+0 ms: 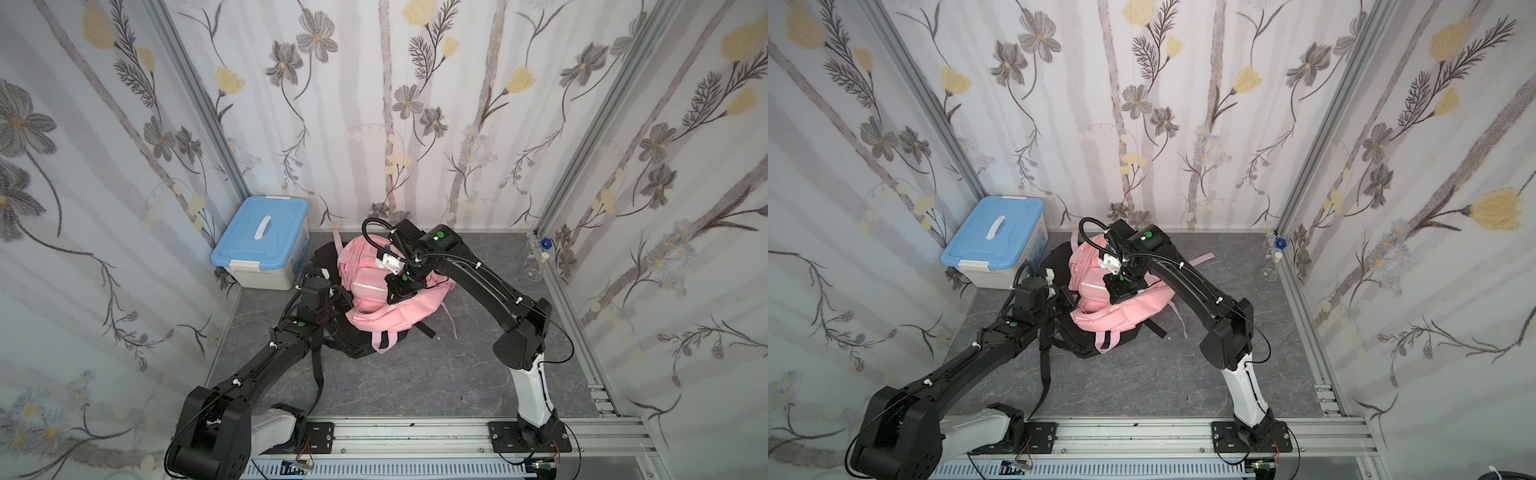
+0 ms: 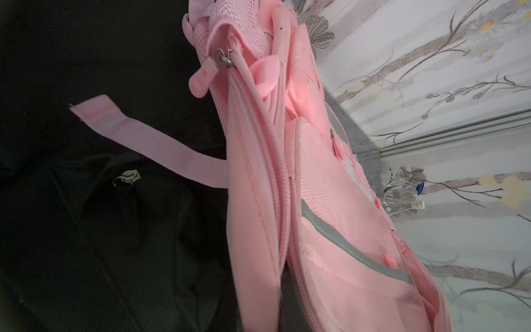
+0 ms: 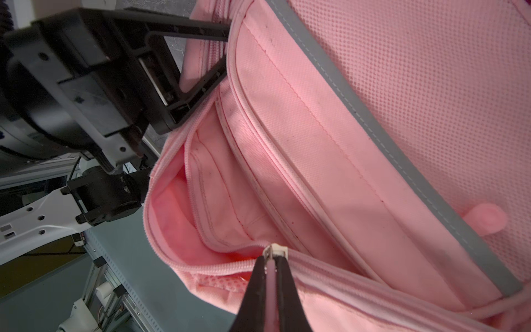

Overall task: Zip up the backpack
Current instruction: Zip the zipper on the backpack.

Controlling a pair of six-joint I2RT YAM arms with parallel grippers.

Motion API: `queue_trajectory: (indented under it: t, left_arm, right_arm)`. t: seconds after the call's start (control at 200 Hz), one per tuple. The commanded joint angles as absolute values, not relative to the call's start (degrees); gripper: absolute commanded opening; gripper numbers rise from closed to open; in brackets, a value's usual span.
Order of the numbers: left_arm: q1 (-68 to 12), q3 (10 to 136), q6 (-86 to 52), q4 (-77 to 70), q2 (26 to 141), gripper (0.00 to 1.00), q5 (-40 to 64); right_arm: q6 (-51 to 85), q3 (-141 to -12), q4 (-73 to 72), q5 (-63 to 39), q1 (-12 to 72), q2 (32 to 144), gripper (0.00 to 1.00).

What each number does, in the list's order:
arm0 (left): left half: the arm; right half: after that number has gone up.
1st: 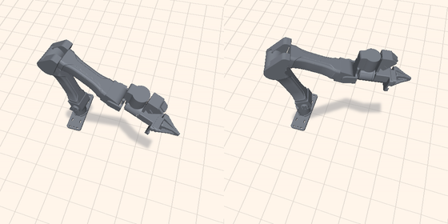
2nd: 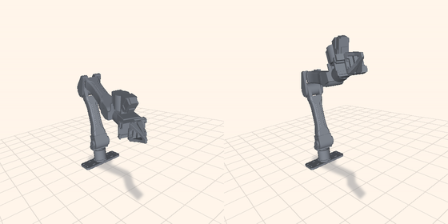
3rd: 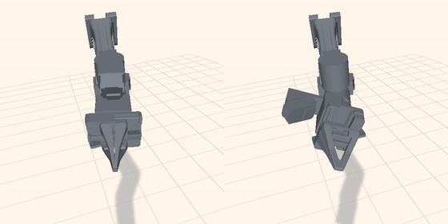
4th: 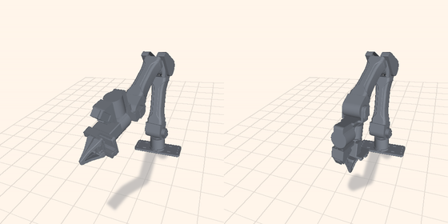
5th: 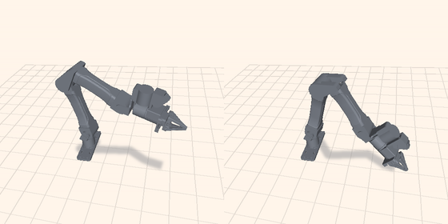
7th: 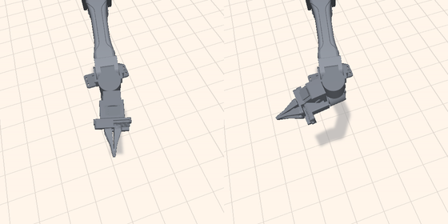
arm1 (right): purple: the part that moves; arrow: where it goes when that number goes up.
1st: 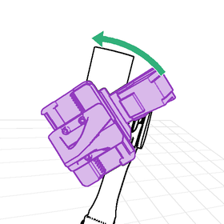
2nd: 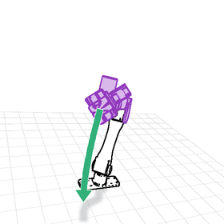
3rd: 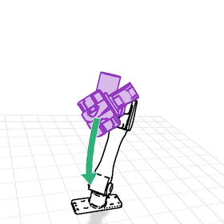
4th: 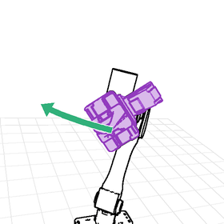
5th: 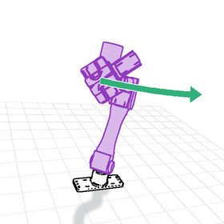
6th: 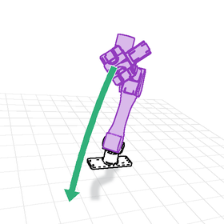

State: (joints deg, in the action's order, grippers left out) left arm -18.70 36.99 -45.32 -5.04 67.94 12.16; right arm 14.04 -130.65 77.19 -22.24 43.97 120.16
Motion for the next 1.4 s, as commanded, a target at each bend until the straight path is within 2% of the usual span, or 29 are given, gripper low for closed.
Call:
queue_trajectory:
  t: [0.0, 0.04, 0.085, 0.11, 0.17, 0.24, 0.355, 0.495, 0.649, 0.744, 0.859, 1.034, 1.394]
  left_arm:
    - [-19.6, 37.69, -46.67, -7.65, 66.92, 0.0, 19.08]
    - [-19.51, 38.47, -46.52, -6.18, 66.8, 0.03, 19.07]
    - [-19.36, 39.43, -46.41, -4.67, 67.08, 0.42, 19.53]
    - [-19.36, 40.05, -46.41, -3.61, 67.29, 0.56, 19.75]
    - [-18.96, 41.07, -46.7, -2.08, 68.12, 0.68, 21.25]
    - [-18.43, 42.29, -47.31, -0.14, 69.51, 0.76, 23.91]
    - [-17.72, 44.81, -48.8, 4.78, 72.56, 0.8, 28.68]
    - [-17.75, 50.93, -49.25, 17.95, 77.84, 0.81, 33.7]
    - [-19.05, 55.85, -48.29, 30.92, 79.66, 0.8, 36.5]
    - [-20.78, 55.83, -49.61, 34.09, 80.84, 0.77, 38.47]
    - [-21.88, 55.57, -48.08, 38.12, 81.26, 0.71, 37.86]
    - [-21.88, 57.39, -46.14, 40.5, 84.09, 0.7, 35.47]
    - [-20.45, 68.99, -40.65, 49.06, 90.76, 0.67, 28.54]
  right_arm:
    - [11.87, -129.24, 69.5, -28.42, 43.5, 118.96, 0.0]
    - [10.92, -125.3, 69.01, -28.56, 42.72, 116.9, 0.0]
    - [10.4, -120.89, 68.06, -28.48, 41.88, 114.46, 0.0]
    - [10.29, -118.09, 67.28, -28.39, 41.33, 112.83, 0.0]
    - [10.45, -112.12, 65.66, -28.3, 39.54, 109.47, 0.0]
    - [11.12, -105.97, 63.28, -27.96, 37.44, 106.27, 0.0]
    - [13.27, -97.13, 57.02, -29.24, 34.55, 103.44, 0.0]
    - [16.08, -88.37, 47.24, -30.63, 33.49, 101.69, 0.0]
    - [17.61, -82.91, 41.03, -31.36, 33.49, 99.99, 0.0]
    - [17.91, -81.39, 39.69, -31.51, 33.41, 99.58, 0.0]
    - [17.69, -79.87, 38.68, -31.8, 33.44, 98.64, 0.0]
    - [16.29, -78.2, 38.94, -32.17, 33.31, 96.98, 0.0]
    - [14.34, -71.39, 36.58, -30.76, 33.4, 93.07, 0.0]
